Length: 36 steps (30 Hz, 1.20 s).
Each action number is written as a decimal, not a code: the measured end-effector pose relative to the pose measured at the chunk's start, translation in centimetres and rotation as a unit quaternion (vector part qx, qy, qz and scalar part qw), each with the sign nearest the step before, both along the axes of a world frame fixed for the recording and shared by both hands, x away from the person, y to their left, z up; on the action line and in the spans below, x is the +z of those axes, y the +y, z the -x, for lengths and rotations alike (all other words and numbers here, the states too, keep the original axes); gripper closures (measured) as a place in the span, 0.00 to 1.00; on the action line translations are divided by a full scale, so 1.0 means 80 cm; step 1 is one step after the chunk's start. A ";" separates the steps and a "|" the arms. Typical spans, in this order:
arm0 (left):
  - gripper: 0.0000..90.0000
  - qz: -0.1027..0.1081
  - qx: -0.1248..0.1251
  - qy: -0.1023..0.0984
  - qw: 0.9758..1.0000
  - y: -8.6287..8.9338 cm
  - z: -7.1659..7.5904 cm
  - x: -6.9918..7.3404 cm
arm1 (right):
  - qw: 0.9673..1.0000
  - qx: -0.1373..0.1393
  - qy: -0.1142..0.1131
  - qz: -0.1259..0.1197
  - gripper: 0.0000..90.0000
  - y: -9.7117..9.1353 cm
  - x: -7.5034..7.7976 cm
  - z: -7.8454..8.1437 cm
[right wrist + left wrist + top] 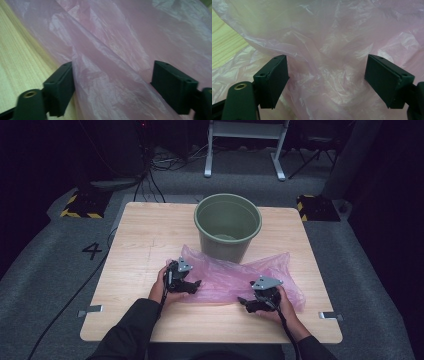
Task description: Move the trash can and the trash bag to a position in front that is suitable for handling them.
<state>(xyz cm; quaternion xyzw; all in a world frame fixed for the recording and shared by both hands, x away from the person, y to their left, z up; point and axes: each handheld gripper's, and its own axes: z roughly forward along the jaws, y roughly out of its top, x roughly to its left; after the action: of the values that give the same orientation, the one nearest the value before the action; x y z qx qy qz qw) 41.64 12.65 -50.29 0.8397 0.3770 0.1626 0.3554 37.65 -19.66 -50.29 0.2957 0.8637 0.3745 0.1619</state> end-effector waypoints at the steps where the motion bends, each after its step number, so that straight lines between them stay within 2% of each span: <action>1: 0.20 0.000 0.004 0.002 1.000 0.000 0.000 0.000 | 1.000 -0.007 0.010 -0.007 0.20 -0.002 -0.001 -0.004; 2: 0.20 -0.001 0.007 0.002 1.000 0.000 0.000 0.000 | 1.000 -0.013 0.025 -0.013 0.21 -0.004 -0.001 -0.008; 8: 0.20 0.000 0.008 0.006 1.000 0.001 -0.001 0.000 | 0.999 -0.016 0.034 -0.001 0.21 -0.002 0.002 -0.012; 9: 0.20 0.000 0.008 0.006 1.000 0.001 -0.001 0.000 | 0.999 -0.019 0.036 -0.001 0.25 -0.002 0.003 -0.013; 10: 0.20 0.000 0.008 0.006 1.000 0.001 -0.001 0.000 | 0.999 -0.019 0.036 -0.001 0.25 -0.002 0.003 -0.013; 11: 0.20 0.000 0.009 0.006 1.000 0.001 -0.001 0.000 | 0.999 -0.023 0.028 -0.010 0.45 -0.006 0.004 -0.014; 12: 0.19 0.000 0.009 0.006 1.000 0.001 -0.001 0.000 | 0.999 -0.023 0.028 -0.010 0.45 -0.006 0.004 -0.014; 13: 0.19 0.000 0.010 0.006 1.000 0.001 -0.001 0.000 | 0.999 -0.037 0.020 -0.021 0.54 -0.011 0.003 -0.016; 14: 0.19 0.000 0.010 0.006 1.000 0.001 -0.001 0.000 | 0.999 -0.037 0.020 -0.021 0.54 -0.011 0.003 -0.016; 15: 0.19 -0.001 0.008 0.005 1.000 0.002 -0.001 0.000 | 0.999 -0.040 0.017 -0.025 0.61 -0.012 0.002 -0.016; 17: 0.19 0.000 0.007 0.005 1.000 0.002 0.000 0.000 | 0.999 -0.042 0.016 -0.026 0.64 -0.012 0.002 -0.016; 20: 0.19 -0.010 0.007 -0.009 1.000 0.005 0.006 0.002 | 0.999 -0.039 0.012 -0.028 0.76 -0.013 0.002 -0.015; 21: 0.20 -0.002 -0.001 -0.019 1.000 0.011 0.013 0.008 | 0.999 -0.036 0.010 -0.027 0.82 -0.013 0.002 -0.014; 23: 0.19 0.006 -0.003 -0.028 1.000 0.019 0.020 0.018 | 0.999 -0.037 0.009 -0.027 0.84 -0.014 0.002 -0.013; 25: 0.19 0.022 -0.004 -0.042 0.999 0.029 0.027 0.027 | 0.999 -0.034 0.009 -0.027 0.87 -0.016 0.002 -0.013; 27: 0.19 0.036 -0.005 -0.048 0.998 0.040 0.033 0.036 | 0.999 -0.039 0.008 -0.027 0.89 -0.017 0.002 -0.012; 29: 0.19 0.038 -0.002 -0.057 0.998 0.051 0.038 0.041 | 0.999 -0.040 0.001 -0.021 0.90 -0.019 0.002 -0.010; 31: 0.19 0.045 -0.002 -0.052 0.998 0.062 0.042 0.044 | 0.999 -0.045 -0.005 -0.017 0.93 -0.023 0.002 -0.010; 36: 0.19 0.033 0.007 -0.045 0.998 0.086 0.051 0.041 | 0.998 -0.054 -0.007 -0.015 0.95 -0.038 0.002 -0.009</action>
<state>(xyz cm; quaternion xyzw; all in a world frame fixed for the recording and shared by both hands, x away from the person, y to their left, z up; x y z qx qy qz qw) 37.53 19.50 -47.01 0.8166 0.3721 0.1903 0.3981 38.36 -22.73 -50.13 0.3421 0.8395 0.3803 0.1834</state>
